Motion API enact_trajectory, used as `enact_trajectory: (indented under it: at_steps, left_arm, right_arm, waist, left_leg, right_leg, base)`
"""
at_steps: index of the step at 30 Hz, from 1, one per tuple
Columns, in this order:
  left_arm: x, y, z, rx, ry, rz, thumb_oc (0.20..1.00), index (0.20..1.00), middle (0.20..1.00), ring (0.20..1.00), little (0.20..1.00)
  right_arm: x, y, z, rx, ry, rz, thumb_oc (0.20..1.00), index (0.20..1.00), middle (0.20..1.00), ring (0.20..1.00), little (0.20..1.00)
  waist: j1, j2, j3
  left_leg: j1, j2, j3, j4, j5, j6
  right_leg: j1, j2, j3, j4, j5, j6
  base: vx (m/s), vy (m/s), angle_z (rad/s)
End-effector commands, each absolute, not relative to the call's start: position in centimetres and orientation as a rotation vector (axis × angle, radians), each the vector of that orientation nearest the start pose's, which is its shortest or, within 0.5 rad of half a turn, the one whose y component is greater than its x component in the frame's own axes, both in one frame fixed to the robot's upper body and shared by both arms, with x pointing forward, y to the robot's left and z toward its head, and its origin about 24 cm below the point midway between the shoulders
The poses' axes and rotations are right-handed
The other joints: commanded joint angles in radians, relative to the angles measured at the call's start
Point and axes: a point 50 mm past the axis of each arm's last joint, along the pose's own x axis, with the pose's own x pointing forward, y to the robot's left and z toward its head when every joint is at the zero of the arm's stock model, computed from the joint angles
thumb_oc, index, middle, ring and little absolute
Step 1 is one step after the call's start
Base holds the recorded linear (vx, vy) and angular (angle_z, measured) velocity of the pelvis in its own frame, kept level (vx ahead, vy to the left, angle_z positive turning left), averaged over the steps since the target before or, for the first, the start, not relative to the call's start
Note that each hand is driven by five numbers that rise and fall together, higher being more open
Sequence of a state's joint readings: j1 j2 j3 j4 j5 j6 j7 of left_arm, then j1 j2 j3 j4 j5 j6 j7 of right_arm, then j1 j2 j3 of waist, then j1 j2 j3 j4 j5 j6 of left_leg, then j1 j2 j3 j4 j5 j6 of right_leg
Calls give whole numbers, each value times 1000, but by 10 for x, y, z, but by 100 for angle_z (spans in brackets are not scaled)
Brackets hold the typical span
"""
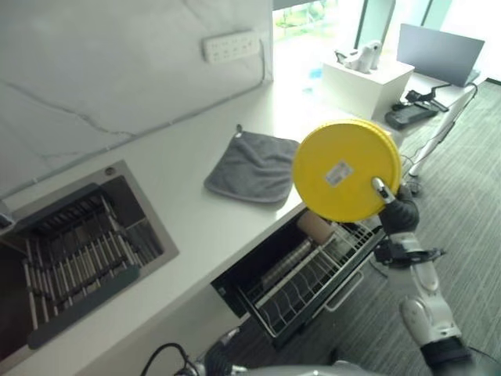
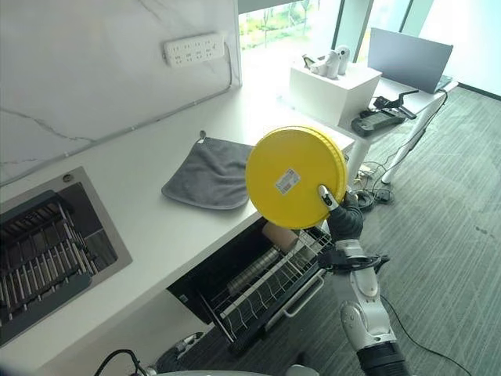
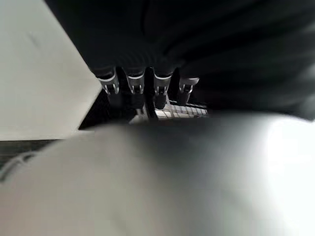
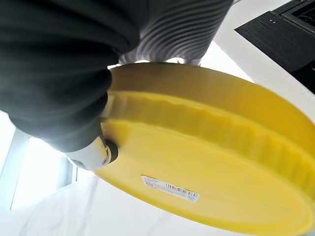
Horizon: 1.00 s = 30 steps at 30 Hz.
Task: Place the dishes in the dishwasher.
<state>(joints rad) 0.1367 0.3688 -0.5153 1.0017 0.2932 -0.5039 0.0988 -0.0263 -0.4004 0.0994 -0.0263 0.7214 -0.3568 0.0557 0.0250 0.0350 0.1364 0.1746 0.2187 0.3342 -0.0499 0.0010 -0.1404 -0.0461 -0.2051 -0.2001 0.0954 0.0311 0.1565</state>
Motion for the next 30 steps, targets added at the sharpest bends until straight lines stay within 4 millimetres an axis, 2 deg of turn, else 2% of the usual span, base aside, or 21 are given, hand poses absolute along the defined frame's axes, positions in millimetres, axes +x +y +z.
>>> enact_trajectory:
  at_steps: [1,5,9,15,19,20,24,26,30]
  left_arm:
    - [97,208,-134,623,656,-436,1000,1000,1000,1000,1000]
    - [83,211,-137,546,701,-376,1000,1000,1000,1000,1000]
    - [71,210,-138,517,725,-395,1000,1000,1000,1000,1000]
    - [81,218,-135,523,718,-393,1000,1000,1000,1000,1000]
    - [85,218,-133,503,704,-378,1000,1000,1000,1000,1000]
    - [86,216,-132,503,698,-388,1000,1000,1000,1000,1000]
    - [90,211,-131,498,686,-398,1000,1000,1000,1000,1000]
    - [94,207,-131,496,673,-405,1000,1000,1000,1000,1000]
    - [96,202,-131,485,667,-405,1000,1000,1000,1000,1000]
  right_arm:
    - [252,-222,139,325,-577,89,200,200,200,200,200]
    - [242,-245,133,311,-549,33,200,200,200,200,200]
    - [226,-266,123,308,-544,-24,200,200,200,200,200]
    - [223,-282,115,302,-526,-123,200,200,200,200,200]
    - [216,-286,100,293,-455,-167,200,200,200,200,200]
    - [215,-285,90,327,-406,-158,200,200,200,200,200]
    - [214,-272,72,372,-331,-111,200,200,200,200,200]
    - [215,-255,60,411,-281,-66,200,200,200,200,200]
    - [218,-234,50,438,-215,-7,200,200,200,200,200]
  waist:
    - [-16,-6,11]
    - [-24,-9,18]
    - [-43,-16,23]
    - [-58,-18,31]
    - [-64,-21,44]
    - [-65,-22,48]
    - [-63,-24,59]
    - [-59,-22,67]
    - [-50,-16,74]
  left_leg:
    - [-105,27,-44,130,1,20]
    - [-103,23,-42,121,3,19]
    - [-102,17,-32,121,0,21]
    - [-116,20,-26,141,-8,21]
    - [-130,14,-29,167,-23,27]
    - [-135,12,-34,175,-27,29]
    - [-146,8,-43,180,-29,34]
    - [-149,2,-50,175,-27,38]
    - [-150,-6,-58,161,-22,39]
  right_leg:
    - [76,-58,-92,190,-195,-1]
    - [74,-65,-92,183,-188,1]
    - [75,-63,-86,165,-177,6]
    - [55,-66,-73,174,-171,12]
    - [48,-66,-60,179,-171,14]
    - [43,-66,-56,184,-172,15]
    - [38,-64,-52,185,-170,15]
    - [37,-63,-52,178,-165,18]
    - [42,-66,-57,163,-160,21]
  base:
    - [25,74,-1]
    - [6,19,-1]
    - [31,4,1]
    - [18,-1,-2]
    - [40,-11,-8]
    - [0,0,0]
    - [0,0,0]
    - [0,0,0]
    - [-8,8,0]
